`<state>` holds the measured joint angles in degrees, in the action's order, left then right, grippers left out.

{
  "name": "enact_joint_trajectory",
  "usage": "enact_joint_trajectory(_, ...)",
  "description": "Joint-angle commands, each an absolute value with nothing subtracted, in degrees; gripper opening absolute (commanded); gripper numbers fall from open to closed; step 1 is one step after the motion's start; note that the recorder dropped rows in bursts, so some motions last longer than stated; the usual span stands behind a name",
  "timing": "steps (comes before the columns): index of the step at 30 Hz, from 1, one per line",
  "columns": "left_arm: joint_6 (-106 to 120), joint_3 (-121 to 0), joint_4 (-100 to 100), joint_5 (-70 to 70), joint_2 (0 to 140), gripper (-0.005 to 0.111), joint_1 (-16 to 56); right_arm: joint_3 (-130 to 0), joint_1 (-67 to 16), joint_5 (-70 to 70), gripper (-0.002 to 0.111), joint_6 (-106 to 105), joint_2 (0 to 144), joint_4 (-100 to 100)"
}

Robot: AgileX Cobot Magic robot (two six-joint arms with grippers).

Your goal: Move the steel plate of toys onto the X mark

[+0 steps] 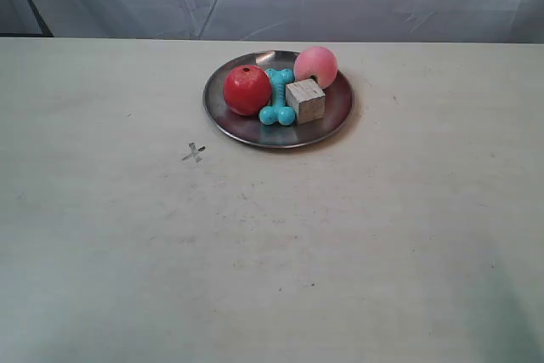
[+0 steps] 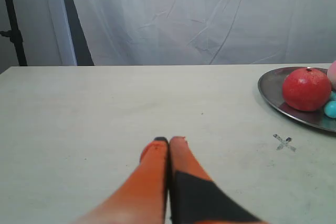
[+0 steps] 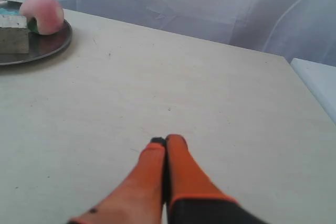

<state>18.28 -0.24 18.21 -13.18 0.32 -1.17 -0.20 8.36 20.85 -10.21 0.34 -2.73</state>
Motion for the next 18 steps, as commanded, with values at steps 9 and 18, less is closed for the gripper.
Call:
enact_joint_trajectory(9,18.2,0.0,18.4,-12.6,0.0,0.0,-1.0,0.0,8.6,20.4,0.0,-10.2,0.0,-3.8)
enact_joint_trajectory(18,18.2,0.0,18.1,-6.7,0.0,0.0,-1.0,0.0,8.6,7.2,0.0,-10.2,0.0,10.1)
